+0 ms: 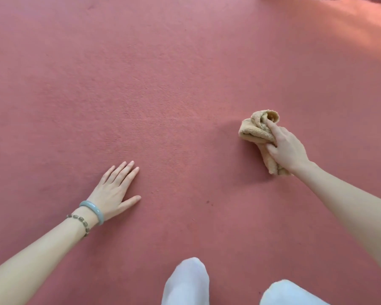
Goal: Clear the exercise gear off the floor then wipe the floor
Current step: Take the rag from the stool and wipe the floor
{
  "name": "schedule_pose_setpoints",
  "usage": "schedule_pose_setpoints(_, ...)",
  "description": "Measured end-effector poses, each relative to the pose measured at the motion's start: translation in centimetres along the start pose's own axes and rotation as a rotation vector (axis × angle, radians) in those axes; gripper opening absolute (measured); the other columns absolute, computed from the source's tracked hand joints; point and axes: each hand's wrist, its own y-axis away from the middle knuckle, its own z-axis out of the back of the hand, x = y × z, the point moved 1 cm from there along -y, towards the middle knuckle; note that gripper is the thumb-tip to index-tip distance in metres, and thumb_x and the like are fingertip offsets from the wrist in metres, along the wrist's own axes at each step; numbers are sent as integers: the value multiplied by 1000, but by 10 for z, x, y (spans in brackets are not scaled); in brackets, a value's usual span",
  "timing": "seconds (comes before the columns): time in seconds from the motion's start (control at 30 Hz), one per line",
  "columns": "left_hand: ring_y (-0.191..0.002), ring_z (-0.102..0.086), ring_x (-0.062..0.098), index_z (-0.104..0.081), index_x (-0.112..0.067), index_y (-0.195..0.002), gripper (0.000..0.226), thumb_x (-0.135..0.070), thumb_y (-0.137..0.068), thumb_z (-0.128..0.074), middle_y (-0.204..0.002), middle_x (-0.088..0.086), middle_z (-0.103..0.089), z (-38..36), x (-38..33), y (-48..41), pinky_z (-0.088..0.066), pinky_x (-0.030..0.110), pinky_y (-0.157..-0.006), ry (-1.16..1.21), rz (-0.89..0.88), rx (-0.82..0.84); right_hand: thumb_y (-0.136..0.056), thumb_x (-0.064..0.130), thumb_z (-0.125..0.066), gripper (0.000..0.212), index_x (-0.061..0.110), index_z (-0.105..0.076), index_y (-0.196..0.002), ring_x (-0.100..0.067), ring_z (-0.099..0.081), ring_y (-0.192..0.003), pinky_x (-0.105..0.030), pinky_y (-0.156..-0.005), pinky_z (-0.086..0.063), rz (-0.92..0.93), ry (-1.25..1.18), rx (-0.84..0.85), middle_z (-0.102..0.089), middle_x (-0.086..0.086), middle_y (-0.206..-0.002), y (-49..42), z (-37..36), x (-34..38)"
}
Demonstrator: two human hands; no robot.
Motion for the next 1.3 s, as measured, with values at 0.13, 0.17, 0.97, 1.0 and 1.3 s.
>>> schedule_pose_setpoints(0.13, -139, -21, 21, -32, -10, -144, 80, -63, -83, -31, -151, 10, -32, -3, -9, 12, 0, 31, -115, 46, 86, -15, -86, 10, -49, 64, 17, -27, -146, -44, -53, -98, -48, -74, -44, -72, 26, -65, -51, -24, -120, 7, -12, 10)
schedule_pose_setpoints(0.17, -139, -22, 21, -32, -9, -144, 80, -64, -85, -28, -150, 9, -33, -4, -11, 15, 1, 30, -114, 59, 101, -11, -85, 9, -49, 62, 16, -31, -144, -44, -54, -93, -48, -71, -46, -6, 57, -48, -53, -23, -117, 15, -20, 27)
schedule_pose_setpoints(0.97, -143, -8, 14, -24, -14, -147, 72, -53, -87, -30, -153, 5, -28, -14, -23, 3, 3, 32, -117, 110, 283, -19, -82, 1, -43, 49, 4, -41, -131, -50, -52, -103, -52, -86, -42, -127, 35, -167, -50, -34, -115, -90, 5, -9)
schedule_pose_setpoints(1.0, -144, -2, 11, -24, -14, -147, 71, -53, -87, -31, -153, 5, -27, -16, -24, 3, 4, 33, -117, 132, 294, -28, -83, 2, -42, 50, 2, -38, -133, -51, -51, -103, -52, -87, -42, -178, 35, -190, -49, -35, -117, -96, 5, -9)
schedule_pose_setpoints(1.3, -145, 1, 12, -7, -20, -150, 84, -67, -83, -29, -157, -1, -5, -15, -22, 5, 8, 24, -116, 297, 350, -133, -81, 1, -48, 54, 4, -37, -134, -34, -49, -113, -35, -95, -34, 370, 29, 22, -52, -20, -121, -52, -46, 209)
